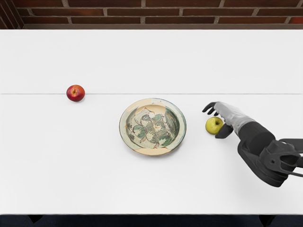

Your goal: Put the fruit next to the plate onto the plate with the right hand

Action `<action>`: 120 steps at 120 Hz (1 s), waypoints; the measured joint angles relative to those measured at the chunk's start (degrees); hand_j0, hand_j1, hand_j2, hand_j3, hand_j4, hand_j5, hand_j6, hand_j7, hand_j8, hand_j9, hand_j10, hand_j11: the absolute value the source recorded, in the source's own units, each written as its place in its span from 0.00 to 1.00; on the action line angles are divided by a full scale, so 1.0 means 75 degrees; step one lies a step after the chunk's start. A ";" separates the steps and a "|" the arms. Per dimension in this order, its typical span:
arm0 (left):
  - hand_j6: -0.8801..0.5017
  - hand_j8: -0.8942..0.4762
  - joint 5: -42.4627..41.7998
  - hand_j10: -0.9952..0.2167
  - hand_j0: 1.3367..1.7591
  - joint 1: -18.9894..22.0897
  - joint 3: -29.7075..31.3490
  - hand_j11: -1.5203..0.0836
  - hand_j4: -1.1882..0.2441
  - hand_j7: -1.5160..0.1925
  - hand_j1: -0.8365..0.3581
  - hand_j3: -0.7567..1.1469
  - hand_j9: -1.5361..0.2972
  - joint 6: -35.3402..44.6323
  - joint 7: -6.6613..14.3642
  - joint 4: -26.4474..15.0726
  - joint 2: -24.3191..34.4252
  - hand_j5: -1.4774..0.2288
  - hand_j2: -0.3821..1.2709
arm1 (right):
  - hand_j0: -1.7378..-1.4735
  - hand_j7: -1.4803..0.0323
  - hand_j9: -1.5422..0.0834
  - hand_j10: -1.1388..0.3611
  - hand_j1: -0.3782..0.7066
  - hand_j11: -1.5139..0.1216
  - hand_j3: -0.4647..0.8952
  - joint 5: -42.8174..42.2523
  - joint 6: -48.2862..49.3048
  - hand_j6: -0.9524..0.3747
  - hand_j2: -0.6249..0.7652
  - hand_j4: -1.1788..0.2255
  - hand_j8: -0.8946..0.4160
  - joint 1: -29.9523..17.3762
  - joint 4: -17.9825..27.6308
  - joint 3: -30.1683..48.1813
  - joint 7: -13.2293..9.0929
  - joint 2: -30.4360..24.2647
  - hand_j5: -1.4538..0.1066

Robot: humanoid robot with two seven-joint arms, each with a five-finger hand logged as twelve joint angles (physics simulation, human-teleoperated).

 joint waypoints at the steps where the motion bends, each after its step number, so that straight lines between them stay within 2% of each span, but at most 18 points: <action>1: 0.63 0.65 0.0000 0.81 0.76 0.0000 0.0000 0.94 0.82 0.88 0.98 0.40 0.83 0.0001 0.0000 0.0000 0.0000 0.86 0.23 | 0.30 0.65 0.64 0.50 0.45 0.62 0.34 -0.0007 0.0000 0.43 0.40 0.57 0.39 -0.0006 -0.0006 0.0000 0.0000 0.0001 0.61; 48: 0.63 0.65 0.0000 0.81 0.76 0.0000 0.0004 0.94 0.82 0.88 0.98 0.40 0.83 0.0000 0.0000 -0.0002 0.0000 0.86 0.23 | 0.30 0.57 0.57 0.45 0.54 0.55 0.34 -0.0106 0.0002 0.36 0.40 0.51 0.32 -0.0080 -0.0105 -0.0019 0.0000 0.0021 0.54; 75: 0.63 0.65 0.0000 0.81 0.76 0.0000 -0.0006 0.94 0.82 0.88 0.98 0.40 0.83 0.0000 0.0000 -0.0001 0.0000 0.86 0.23 | 0.31 0.51 0.51 0.39 0.58 0.49 0.34 -0.0117 -0.0008 0.38 0.48 0.44 0.33 -0.0075 -0.0110 -0.0042 -0.0004 0.0095 0.49; 101: 0.63 0.65 0.0001 0.81 0.76 0.0000 -0.0008 0.94 0.82 0.88 0.98 0.40 0.83 0.0000 0.0000 0.0002 0.0000 0.86 0.23 | 0.33 0.46 0.46 0.35 0.57 0.44 0.34 -0.0128 -0.0009 0.39 0.52 0.40 0.34 -0.0071 -0.0111 -0.0045 -0.0005 0.0125 0.44; 120: 0.63 0.65 0.0000 0.81 0.76 0.0000 -0.0008 0.94 0.82 0.88 0.98 0.40 0.83 0.0000 0.0000 -0.0002 0.0000 0.86 0.23 | 0.32 0.43 0.44 0.33 0.57 0.42 0.34 -0.0124 -0.0011 0.37 0.58 0.38 0.32 -0.0066 -0.0110 -0.0047 -0.0001 0.0127 0.41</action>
